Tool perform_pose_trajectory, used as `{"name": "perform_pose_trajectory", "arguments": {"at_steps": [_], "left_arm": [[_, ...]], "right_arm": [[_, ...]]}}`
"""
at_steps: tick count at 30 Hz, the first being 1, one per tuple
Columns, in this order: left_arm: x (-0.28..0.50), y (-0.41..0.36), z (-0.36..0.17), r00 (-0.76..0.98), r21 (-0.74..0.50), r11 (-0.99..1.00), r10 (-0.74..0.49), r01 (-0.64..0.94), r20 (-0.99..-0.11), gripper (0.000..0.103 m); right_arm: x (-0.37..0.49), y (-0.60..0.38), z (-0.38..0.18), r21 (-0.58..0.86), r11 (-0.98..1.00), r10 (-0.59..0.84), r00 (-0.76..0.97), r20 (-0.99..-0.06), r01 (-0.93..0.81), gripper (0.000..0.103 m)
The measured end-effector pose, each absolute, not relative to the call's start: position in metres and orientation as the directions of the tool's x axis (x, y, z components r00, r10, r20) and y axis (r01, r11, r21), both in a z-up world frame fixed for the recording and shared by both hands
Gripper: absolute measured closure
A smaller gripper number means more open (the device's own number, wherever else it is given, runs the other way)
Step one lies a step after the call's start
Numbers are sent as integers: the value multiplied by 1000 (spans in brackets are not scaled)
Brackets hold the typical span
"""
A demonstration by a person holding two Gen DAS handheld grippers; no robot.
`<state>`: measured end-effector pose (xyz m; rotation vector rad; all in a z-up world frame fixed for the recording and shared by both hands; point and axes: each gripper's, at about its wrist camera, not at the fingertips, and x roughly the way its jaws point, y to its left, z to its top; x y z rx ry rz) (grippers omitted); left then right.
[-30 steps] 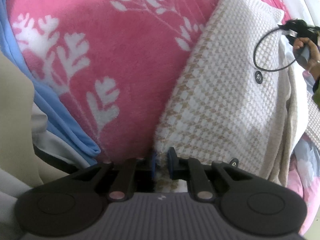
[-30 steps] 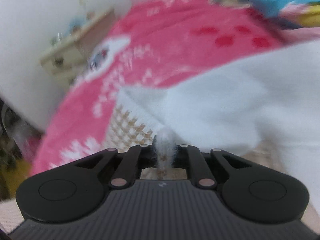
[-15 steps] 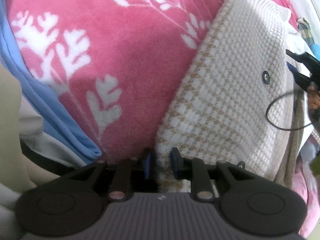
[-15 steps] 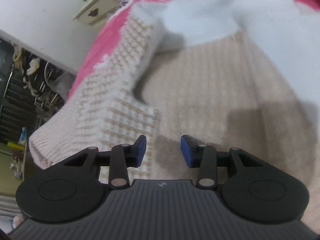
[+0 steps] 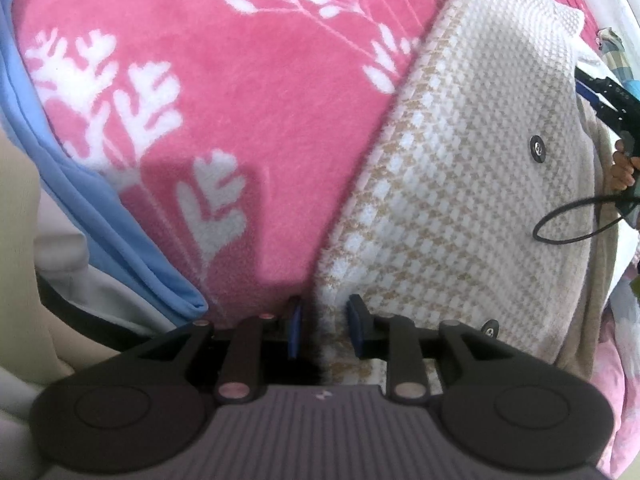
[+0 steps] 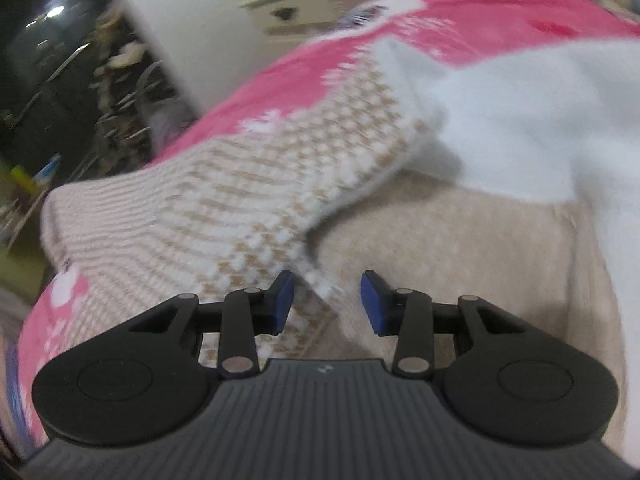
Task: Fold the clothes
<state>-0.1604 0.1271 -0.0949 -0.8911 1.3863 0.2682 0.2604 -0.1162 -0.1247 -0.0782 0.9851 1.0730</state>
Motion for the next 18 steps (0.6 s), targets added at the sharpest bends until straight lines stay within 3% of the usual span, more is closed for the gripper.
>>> {"name": "perform_pose_trajectory", "arguments": {"at_steps": [5,8,12,15,18], "left_arm": [[-162,130,-97,202,-375,653,-326,-658,-923,76],[-163,132,-97,194,-366,654,-322,-663,-927,76],[-165,135,-97,190,-361,654,-319,-665,-929,76],[-167,139,-97,188,-359,652,-318,-668,-929,75],[-170,141,-96,185,-354,657,-314,-665,-931,75]], "right_arm": [[265,-103,-130,383,430,677,11,-736,-818,65],[275,-107,-140,485,468,699,-27,-715,-739,66],[266,-117,-139,480,469,707,-10,-707,-741,90],[253,-118,-132,401,466,685,35,-727,-789,93],[244,-132,-109,347,503,709,149,-689,-791,94]]}}
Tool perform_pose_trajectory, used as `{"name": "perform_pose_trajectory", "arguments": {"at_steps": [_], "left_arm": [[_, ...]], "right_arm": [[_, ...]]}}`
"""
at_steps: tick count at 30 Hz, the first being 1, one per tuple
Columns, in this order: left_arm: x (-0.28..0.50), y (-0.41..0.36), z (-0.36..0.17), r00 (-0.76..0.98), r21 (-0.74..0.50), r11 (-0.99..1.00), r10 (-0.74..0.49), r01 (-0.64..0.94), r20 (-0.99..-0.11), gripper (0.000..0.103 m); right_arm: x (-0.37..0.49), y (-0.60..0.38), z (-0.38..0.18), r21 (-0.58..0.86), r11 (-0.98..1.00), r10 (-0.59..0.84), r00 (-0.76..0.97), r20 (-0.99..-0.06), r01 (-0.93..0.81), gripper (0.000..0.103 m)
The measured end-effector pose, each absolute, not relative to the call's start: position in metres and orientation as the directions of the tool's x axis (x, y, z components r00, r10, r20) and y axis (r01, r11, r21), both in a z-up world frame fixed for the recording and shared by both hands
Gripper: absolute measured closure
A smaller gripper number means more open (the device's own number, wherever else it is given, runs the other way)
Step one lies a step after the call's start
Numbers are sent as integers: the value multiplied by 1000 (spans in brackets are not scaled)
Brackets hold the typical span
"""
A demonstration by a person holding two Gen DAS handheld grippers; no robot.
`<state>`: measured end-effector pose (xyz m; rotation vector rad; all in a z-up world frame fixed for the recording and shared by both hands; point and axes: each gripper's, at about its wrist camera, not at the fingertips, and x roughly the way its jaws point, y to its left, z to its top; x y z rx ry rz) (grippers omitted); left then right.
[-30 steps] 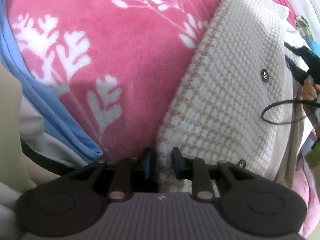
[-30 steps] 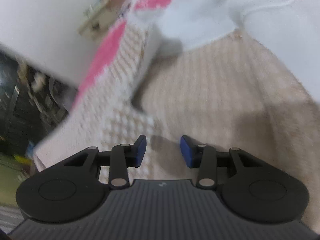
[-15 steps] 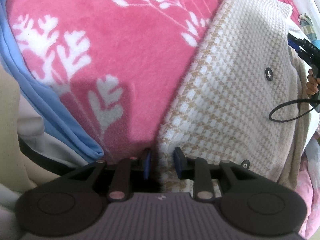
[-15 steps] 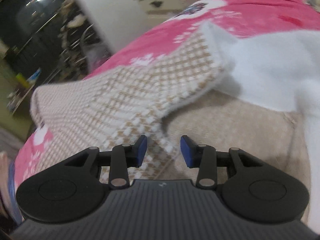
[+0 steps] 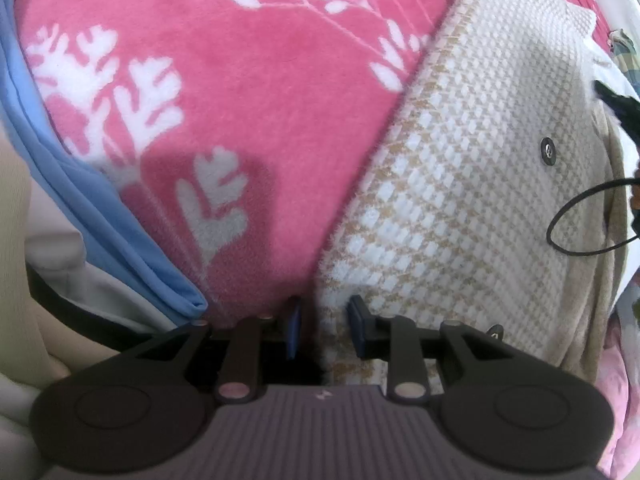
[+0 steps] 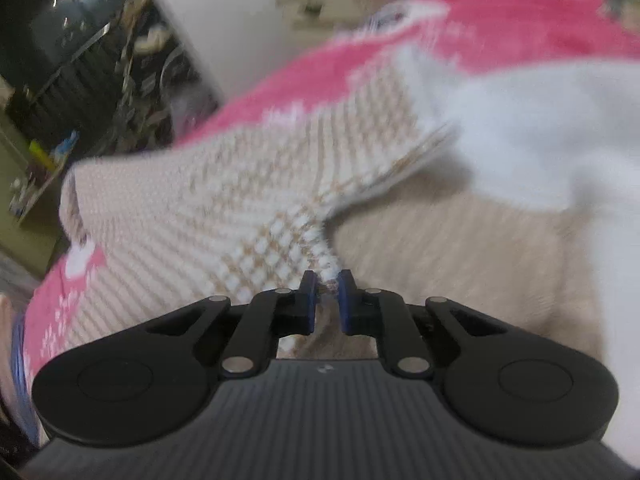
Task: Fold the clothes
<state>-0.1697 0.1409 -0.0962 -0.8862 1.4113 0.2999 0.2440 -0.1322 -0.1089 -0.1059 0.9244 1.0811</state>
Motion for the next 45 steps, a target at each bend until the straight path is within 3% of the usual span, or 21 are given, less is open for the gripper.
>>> {"name": "perform_pose_trajectory", "arguments": {"at_steps": [4,9,13,16,18,20,22,24,27,31,34,36,38,39,42,45], "left_arm": [[-170,144,-97,171,-343,669,-310,-660,-935,75],[-172,147,-95,159,-330,688,-301,-646,-940,75],[-178,151,-96,168,-336,684,-302,-647,-938,74],[-182,156,-98,173,-344,672,-310,-655,-935,73],[-184,159,-99,171,-348,667,-317,-659,-933,73],[-185,162,-98,162,-347,671,-324,-656,-932,64],[-187,166,-99,140,-347,674,-343,-653,-929,54],[-191,171,-97,145,-353,663,-348,-660,-926,51],[-198,178,-94,164,-367,642,-354,-674,-921,50],[-205,186,-90,188,-370,643,-335,-670,-923,51],[-209,191,-88,180,-342,663,-302,-666,-936,61],[-212,196,-90,172,-328,674,-289,-662,-942,65],[-215,203,-91,179,-341,659,-303,-670,-936,71],[-216,206,-91,179,-343,654,-306,-674,-935,71],[-221,211,-88,180,-342,653,-304,-676,-935,71],[-228,214,-78,190,-325,687,-267,-650,-945,69]], "right_arm": [[224,-132,-92,165,562,648,308,-697,-810,94],[189,-81,-144,-262,524,420,514,-748,-810,90],[188,-89,-124,-306,667,328,637,-698,-679,86],[181,-104,-91,-162,689,459,599,-656,-706,87],[177,-92,-87,-64,589,560,463,-687,-806,87],[186,-72,-107,46,527,565,309,-765,-849,88],[205,-63,-136,-13,603,442,348,-827,-797,93],[226,-84,-125,110,720,464,358,-810,-685,101],[214,-123,-73,37,752,467,492,-734,-658,96],[154,-163,-25,157,466,629,201,-751,-871,96],[87,-170,-39,245,213,599,-72,-797,-946,95],[54,-170,-73,288,186,541,-146,-828,-939,94],[31,-170,-116,99,237,391,2,-920,-966,96],[31,-177,-124,64,284,396,57,-916,-957,97],[27,-203,-90,71,498,450,187,-873,-864,91],[-12,-231,-58,213,439,580,94,-809,-873,91]]}}
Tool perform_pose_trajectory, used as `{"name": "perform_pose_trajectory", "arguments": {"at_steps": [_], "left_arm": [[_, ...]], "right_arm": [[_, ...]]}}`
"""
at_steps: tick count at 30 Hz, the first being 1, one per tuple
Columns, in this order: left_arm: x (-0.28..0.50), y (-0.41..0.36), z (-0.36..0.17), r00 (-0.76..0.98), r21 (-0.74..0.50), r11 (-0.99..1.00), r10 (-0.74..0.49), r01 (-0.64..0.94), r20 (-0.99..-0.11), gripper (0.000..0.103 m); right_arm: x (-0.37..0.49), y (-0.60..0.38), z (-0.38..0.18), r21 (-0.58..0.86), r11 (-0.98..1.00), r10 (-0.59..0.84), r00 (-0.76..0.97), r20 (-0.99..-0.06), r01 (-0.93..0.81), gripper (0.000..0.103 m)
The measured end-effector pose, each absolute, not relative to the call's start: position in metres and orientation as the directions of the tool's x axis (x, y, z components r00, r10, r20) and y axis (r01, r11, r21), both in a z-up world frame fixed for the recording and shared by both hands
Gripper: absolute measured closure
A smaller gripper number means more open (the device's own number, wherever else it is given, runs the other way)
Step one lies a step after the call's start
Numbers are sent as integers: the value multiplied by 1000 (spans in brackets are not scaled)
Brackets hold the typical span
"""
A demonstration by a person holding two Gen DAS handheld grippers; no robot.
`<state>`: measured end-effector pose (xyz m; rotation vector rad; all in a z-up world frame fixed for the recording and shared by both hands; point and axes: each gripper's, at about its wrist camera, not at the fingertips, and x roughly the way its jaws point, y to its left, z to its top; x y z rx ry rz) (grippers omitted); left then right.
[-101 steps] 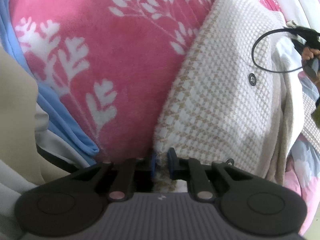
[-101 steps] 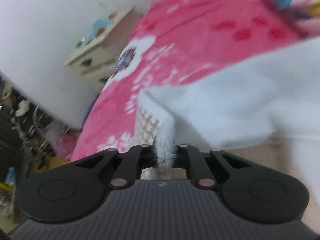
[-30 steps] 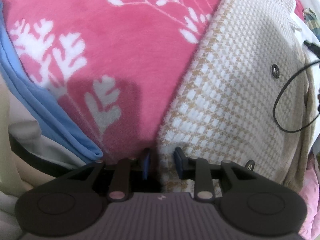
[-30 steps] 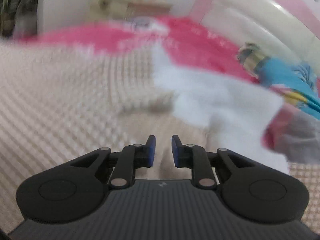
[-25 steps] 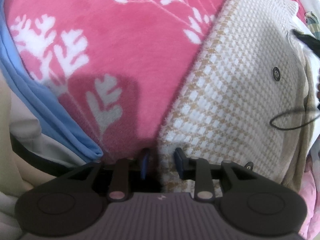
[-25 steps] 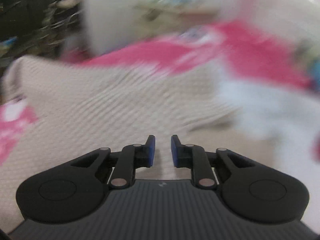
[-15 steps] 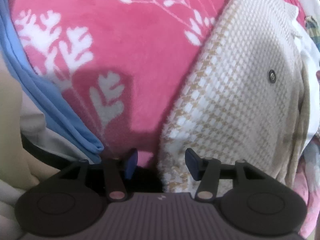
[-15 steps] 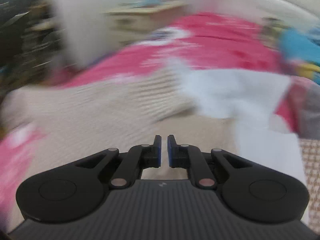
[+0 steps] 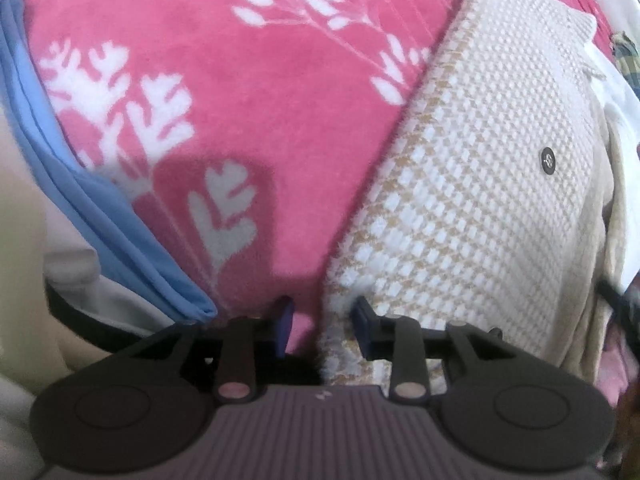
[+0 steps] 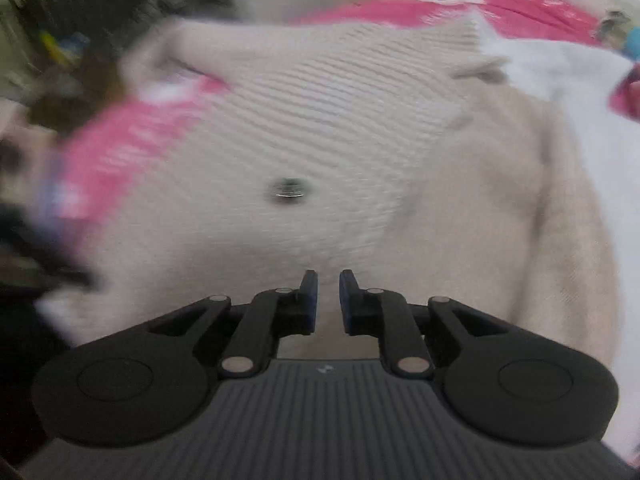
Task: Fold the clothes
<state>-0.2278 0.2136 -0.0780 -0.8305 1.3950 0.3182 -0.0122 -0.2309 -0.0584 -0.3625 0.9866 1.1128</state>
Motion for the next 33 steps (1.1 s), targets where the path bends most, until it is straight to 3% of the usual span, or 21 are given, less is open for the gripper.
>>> {"name": "perform_pose_trajectory", "arguments": {"at_steps": [2,5,6,9,13,15,19,21,29,30,33], "left_arm": [[-232,213,-61,212,-289,744,-199,-603,-957,62],[-238,211,-33,253,-227,816,-103,-532,-962,58],[-240,209,-22,276,-212,838,-76,-504,-958,57],[-149,157,-25,364,-171,904,-17,-393,-931,48],[-81,83,-65,415,-210,952,-101,-225,-904,43],[-65,47,-80,409,-236,960,-158,-147,-899,43],[-51,-11,-97,391,-257,966,-228,-23,-892,51],[-50,-37,-91,390,-292,956,-277,21,-878,55],[-45,-107,-71,385,-414,901,-429,126,-817,78],[-42,-115,-74,371,-417,898,-438,140,-819,79],[-37,-140,-92,289,-409,898,-439,162,-851,81]], "right_arm": [[-39,-241,-71,325,415,583,-26,-812,-850,90],[-77,-249,-124,254,484,424,-29,-905,-837,86],[-84,-255,-119,239,503,461,24,-887,-831,85],[-98,-281,-95,333,617,507,35,-861,-713,78],[-103,-343,-68,300,776,484,219,-848,-555,59],[-87,-391,-66,315,874,440,327,-836,-371,56],[-55,-483,-86,423,902,343,451,-824,87,55],[-45,-507,-100,448,869,309,479,-821,208,55],[-17,-521,-149,467,793,197,562,-803,390,54],[-17,-523,-151,487,780,197,586,-786,392,55],[-14,-525,-151,473,790,174,596,-784,391,91]]}}
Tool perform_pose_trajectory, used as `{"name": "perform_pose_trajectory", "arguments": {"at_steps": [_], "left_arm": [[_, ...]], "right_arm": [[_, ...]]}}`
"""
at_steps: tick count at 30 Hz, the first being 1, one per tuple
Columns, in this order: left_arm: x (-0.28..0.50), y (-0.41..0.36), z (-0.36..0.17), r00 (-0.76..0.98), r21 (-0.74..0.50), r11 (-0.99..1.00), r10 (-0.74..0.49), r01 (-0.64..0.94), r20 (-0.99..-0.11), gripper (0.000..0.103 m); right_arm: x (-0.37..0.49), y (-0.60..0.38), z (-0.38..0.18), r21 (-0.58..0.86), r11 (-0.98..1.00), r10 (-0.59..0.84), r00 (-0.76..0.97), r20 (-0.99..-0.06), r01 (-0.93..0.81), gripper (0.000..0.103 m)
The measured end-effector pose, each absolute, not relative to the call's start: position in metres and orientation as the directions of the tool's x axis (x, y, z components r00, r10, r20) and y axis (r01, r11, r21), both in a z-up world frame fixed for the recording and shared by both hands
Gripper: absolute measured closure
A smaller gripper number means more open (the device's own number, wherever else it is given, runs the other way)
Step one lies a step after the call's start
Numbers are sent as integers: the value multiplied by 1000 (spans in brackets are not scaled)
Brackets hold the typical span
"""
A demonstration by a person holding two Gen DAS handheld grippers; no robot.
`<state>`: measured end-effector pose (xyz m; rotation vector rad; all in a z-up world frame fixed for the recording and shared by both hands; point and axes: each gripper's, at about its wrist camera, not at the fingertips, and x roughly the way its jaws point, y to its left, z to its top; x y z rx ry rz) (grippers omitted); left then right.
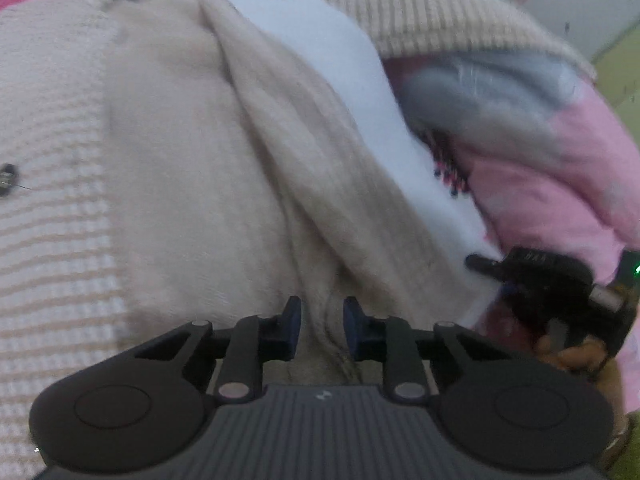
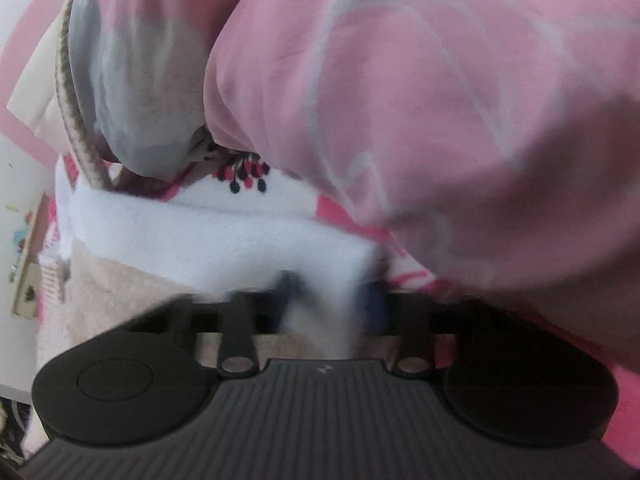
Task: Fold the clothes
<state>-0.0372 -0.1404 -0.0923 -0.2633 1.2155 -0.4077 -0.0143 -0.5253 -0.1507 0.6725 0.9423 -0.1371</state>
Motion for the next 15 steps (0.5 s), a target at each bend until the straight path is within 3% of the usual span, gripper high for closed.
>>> {"name": "perform_pose_trajectory", "arguments": {"at_steps": [1,7,9,12,15], "left_arm": [[-37,-147,-97,263,-401,902,-430,160,-864,82],[-41,-143,-114,233,-483,874,-481,50,-845,81],[-50,-128,-106,253,-523,852,-507,4,-824,73],[-75,-87,-86,312,-557,827,-512,-73,-801,68],[-106,-28,-71,376,-587,787,-494,-190,-784,67]], "right_arm": [[-15,-525,-149,490,786,193,602,-775,378,95],[-14,-531,-85,521,834,269,691,-671,181,97],[-10,-530,-62,513,853,306,709,-635,91,97],[-4,-516,-25,510,857,400,720,-567,-75,97],[-4,-481,19,458,815,563,671,-482,-355,97]]}}
